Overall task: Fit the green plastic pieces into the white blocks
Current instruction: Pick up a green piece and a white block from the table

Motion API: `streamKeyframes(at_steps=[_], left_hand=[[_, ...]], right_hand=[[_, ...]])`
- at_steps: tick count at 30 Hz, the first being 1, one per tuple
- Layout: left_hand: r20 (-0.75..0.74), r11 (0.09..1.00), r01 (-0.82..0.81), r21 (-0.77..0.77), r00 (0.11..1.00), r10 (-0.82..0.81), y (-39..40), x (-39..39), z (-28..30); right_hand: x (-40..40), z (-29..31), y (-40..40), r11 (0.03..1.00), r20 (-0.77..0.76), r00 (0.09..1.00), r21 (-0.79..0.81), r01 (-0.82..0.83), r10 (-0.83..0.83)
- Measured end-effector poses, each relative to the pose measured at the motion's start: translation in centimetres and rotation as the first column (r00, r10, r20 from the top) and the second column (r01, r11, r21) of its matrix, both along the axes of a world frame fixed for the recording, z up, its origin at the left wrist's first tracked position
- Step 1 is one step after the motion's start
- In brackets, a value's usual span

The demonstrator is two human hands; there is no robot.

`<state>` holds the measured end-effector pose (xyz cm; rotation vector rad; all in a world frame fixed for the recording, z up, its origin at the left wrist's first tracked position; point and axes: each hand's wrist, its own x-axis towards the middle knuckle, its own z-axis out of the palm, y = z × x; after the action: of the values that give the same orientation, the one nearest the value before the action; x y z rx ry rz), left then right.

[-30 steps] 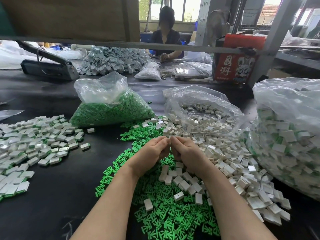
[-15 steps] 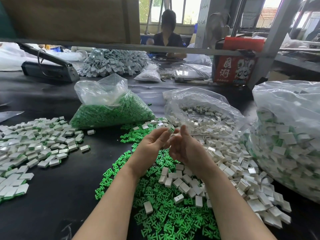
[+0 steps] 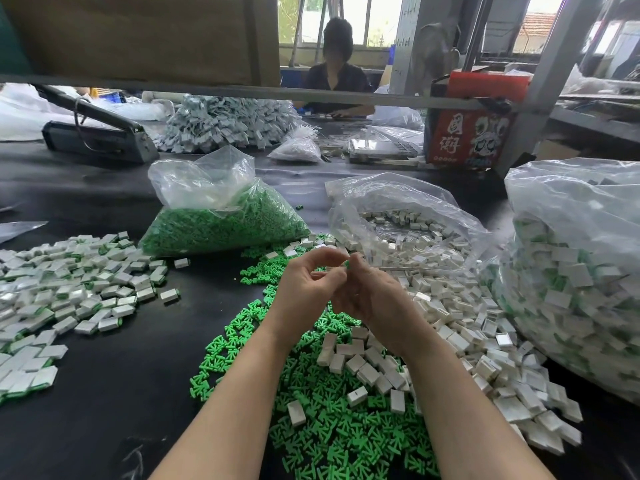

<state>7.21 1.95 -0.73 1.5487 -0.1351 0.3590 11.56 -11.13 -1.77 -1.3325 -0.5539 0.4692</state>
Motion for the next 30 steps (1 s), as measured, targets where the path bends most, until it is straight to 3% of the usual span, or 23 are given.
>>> streamKeyframes(at_steps=[17, 30], left_hand=[[-0.178, 0.969, -0.07, -0.237, 0.984, 0.028, -1.0, 0.6, 0.1], [-0.186, 0.923, 0.038, -0.383, 0.976, -0.117, -1.3, 0.4, 0.4]], right_hand=[[-0.2, 0.0, 0.3, 0.999, 0.059, 0.997, -0.028, 0.042, -0.041], [-0.2, -0.3, 0.3, 0.986, 0.147, 0.976, -0.031, 0.167, -0.161]])
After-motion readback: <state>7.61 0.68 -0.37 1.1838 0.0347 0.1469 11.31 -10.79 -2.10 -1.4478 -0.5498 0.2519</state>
